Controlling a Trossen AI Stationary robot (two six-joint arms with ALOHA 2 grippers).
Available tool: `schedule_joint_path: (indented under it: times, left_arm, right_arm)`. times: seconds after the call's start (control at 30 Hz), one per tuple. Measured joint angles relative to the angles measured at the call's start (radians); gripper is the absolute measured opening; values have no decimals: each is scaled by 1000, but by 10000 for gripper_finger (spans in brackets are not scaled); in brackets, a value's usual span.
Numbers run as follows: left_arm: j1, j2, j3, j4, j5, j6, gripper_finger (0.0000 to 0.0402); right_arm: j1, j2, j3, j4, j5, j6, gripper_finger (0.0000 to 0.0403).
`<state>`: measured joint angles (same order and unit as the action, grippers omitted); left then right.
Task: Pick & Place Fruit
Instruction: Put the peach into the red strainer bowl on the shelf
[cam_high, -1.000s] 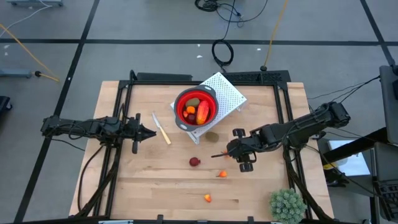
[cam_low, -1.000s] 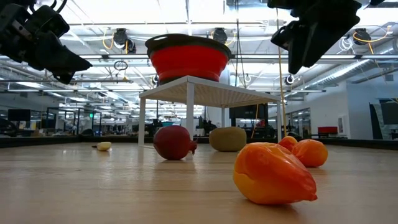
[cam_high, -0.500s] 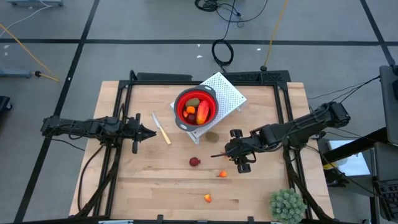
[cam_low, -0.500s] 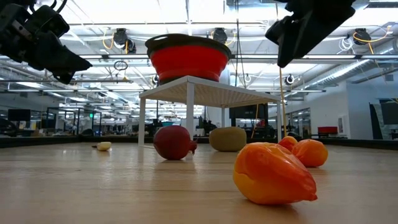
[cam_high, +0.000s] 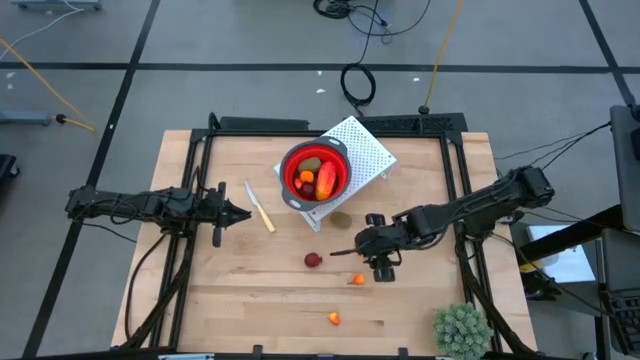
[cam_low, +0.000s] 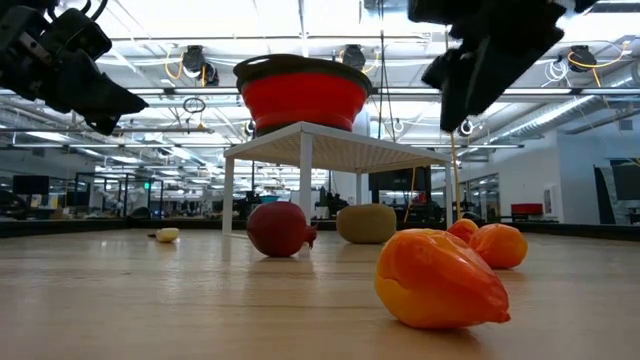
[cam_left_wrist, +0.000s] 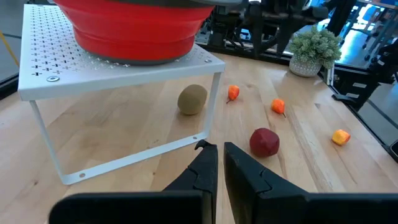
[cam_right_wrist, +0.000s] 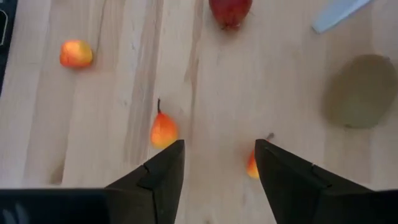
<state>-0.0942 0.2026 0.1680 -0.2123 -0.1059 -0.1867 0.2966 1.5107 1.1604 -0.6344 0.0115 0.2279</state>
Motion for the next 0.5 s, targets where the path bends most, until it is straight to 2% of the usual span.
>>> schedule_joint_path:
  times: [0.17,0.5]
  left_arm:
    - [0,0,0,0,0,0,26]
    - [0,0,0,0,0,0,26]
  right_arm:
    - [0,67,-1,42,-9,-5,205]
    - [-8,174,0,36,81,-37,246]
